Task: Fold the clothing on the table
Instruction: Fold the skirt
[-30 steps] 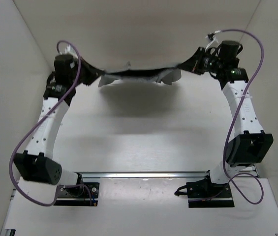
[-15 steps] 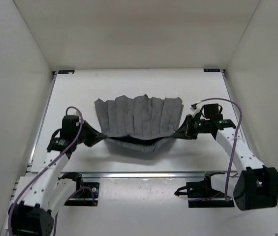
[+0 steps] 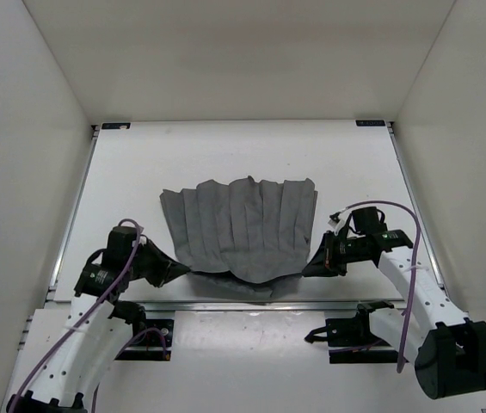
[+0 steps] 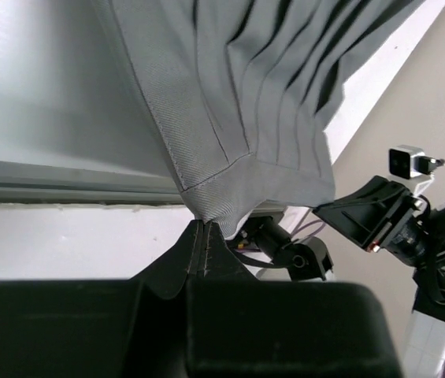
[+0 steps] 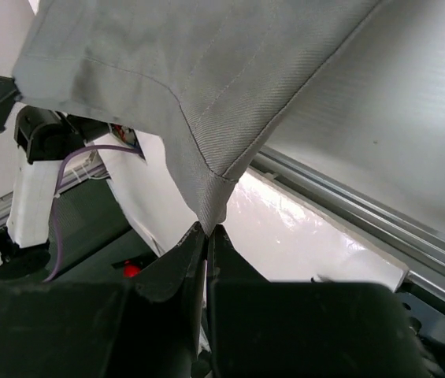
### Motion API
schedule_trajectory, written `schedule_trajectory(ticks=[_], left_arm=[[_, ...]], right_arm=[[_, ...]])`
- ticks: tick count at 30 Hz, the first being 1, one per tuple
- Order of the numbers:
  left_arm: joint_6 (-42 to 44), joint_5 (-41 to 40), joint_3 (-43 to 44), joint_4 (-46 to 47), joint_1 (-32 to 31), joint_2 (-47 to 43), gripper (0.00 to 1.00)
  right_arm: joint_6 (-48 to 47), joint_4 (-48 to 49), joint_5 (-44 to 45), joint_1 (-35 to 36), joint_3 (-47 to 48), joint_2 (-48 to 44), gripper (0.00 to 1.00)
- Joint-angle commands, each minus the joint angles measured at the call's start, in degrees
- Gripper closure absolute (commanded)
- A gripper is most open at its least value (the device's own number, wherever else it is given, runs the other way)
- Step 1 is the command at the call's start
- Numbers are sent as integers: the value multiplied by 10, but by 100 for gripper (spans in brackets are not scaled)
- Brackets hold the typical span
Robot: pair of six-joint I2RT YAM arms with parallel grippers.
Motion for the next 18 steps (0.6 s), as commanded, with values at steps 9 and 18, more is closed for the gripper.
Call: schedule_trajectory(ticks=[9, 18], left_arm=[[-31, 29, 80, 134, 38, 112, 100], [-56, 36, 88, 241, 74, 203, 100]], right_arm=[[1, 73, -78, -46, 120, 92, 100], [58, 170, -124, -71, 228, 217, 100]])
